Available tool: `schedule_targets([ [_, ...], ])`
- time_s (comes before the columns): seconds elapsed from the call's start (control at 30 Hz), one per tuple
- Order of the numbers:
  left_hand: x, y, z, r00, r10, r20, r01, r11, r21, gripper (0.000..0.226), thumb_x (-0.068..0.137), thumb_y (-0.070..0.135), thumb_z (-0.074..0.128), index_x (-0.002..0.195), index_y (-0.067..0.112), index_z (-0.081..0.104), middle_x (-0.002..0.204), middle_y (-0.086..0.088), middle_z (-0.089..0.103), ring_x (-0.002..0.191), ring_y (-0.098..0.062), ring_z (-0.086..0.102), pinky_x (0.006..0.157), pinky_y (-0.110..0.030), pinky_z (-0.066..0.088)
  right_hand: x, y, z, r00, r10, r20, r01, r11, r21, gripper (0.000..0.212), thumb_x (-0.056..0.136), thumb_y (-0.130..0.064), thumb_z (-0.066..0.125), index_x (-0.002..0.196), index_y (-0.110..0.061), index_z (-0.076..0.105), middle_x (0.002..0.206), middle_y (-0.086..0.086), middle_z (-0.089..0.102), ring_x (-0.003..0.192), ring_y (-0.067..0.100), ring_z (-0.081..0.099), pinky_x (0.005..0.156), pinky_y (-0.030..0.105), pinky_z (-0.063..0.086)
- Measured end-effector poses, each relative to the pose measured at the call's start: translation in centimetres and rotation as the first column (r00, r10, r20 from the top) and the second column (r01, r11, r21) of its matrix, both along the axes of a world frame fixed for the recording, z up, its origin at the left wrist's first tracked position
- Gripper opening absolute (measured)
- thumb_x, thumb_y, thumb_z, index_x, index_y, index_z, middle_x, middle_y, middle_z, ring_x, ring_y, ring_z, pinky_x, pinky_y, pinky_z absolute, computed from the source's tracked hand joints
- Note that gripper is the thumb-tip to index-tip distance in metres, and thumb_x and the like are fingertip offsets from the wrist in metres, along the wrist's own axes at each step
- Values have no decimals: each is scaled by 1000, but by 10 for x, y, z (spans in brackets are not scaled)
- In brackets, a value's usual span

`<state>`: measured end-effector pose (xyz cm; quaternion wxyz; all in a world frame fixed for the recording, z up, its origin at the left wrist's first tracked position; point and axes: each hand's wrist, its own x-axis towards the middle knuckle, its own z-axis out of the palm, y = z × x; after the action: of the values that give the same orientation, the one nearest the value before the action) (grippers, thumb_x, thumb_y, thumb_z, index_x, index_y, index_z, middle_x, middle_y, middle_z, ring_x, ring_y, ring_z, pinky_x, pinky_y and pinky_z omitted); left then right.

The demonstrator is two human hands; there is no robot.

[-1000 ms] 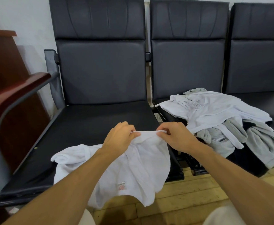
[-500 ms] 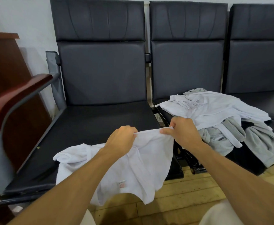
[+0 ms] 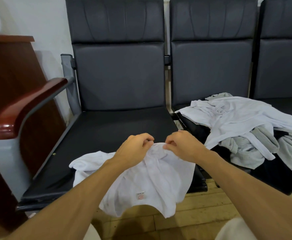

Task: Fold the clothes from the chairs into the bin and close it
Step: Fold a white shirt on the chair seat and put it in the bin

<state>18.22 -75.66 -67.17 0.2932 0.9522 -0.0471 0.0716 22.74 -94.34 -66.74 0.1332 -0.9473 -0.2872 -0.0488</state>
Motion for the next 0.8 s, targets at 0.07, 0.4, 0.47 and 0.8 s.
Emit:
schedule_targets([
  [0.07, -3, 21, 2, 998, 68, 19, -66, 995, -76, 29, 102, 28, 42, 126, 24, 58, 116, 8, 63, 102, -9, 59, 89, -26, 49, 4, 1, -2, 1000, -27, -7, 28, 996, 86, 19, 96, -30, 57, 91, -15, 67, 80, -6, 52, 75, 13, 52, 75, 25, 41],
  [0.4, -22, 162, -24, 885, 450, -120, -465, 863, -196, 31, 105, 14, 32, 124, 11, 56, 124, -11, 62, 112, -24, 58, 97, -33, 43, 23, 29, -17, 991, -78, -113, 85, 995, 52, 13, 97, -8, 50, 99, -17, 59, 92, -2, 54, 86, 17, 53, 77, 25, 45],
  [0.47, -27, 168, -31, 899, 367, -238, -378, 926, -1, 35, 105, 20, 32, 133, 13, 52, 138, -8, 53, 126, -23, 50, 106, -30, 35, 23, 35, -20, 987, -83, -134, 86, 996, 14, 14, 97, -11, 49, 102, -18, 61, 99, -1, 54, 91, 18, 55, 81, 27, 47],
  [0.8, -16, 173, -35, 901, 309, -306, -265, 948, 177, 22, 94, 22, 56, 111, 16, 69, 109, 1, 67, 95, -12, 60, 77, -23, 45, 24, 41, -15, 973, -226, -50, 232, 959, 164, 14, 95, -29, 53, 91, -23, 64, 90, 0, 65, 81, 20, 59, 67, 31, 47],
])
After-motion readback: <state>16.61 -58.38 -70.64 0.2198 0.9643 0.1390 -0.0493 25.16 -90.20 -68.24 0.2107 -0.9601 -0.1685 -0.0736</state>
